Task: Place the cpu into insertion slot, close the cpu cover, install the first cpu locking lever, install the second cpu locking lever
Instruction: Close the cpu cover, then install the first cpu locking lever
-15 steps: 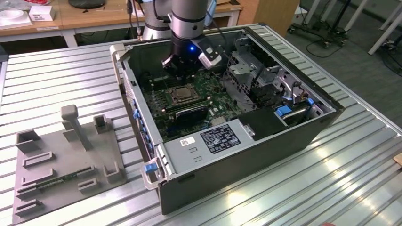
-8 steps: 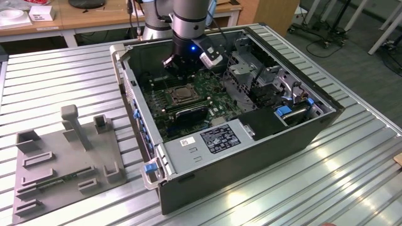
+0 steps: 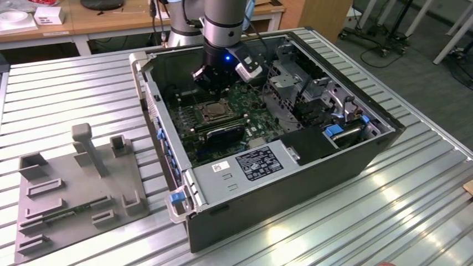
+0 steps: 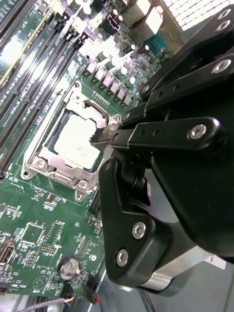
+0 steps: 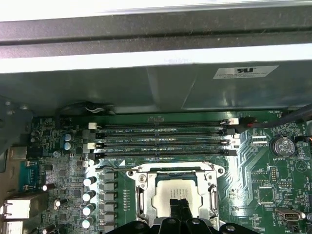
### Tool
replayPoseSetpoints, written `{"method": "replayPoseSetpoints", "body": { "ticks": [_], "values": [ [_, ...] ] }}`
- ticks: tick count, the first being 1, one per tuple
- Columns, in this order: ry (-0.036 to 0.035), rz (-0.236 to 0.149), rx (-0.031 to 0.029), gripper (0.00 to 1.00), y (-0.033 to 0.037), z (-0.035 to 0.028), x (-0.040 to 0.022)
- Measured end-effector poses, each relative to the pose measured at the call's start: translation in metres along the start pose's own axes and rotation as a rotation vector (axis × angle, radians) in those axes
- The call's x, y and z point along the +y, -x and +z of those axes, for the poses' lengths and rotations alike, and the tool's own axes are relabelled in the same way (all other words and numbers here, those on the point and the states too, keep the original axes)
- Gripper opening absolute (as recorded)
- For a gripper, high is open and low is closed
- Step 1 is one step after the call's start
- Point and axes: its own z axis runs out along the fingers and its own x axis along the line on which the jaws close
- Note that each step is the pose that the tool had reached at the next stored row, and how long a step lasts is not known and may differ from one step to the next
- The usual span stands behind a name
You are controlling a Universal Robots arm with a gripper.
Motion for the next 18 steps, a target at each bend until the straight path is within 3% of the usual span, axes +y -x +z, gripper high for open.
{"method": "replayPoseSetpoints", "body": {
  "ticks": [15, 18],
  "values": [
    [0.0001, 0.000, -0.0001, 0.11, 0.0000, -0.0007, 0.0001],
    [0.0000, 0.000, -0.0026, 0.11, -0.0049, -0.0009, -0.0002]
  ]
}}
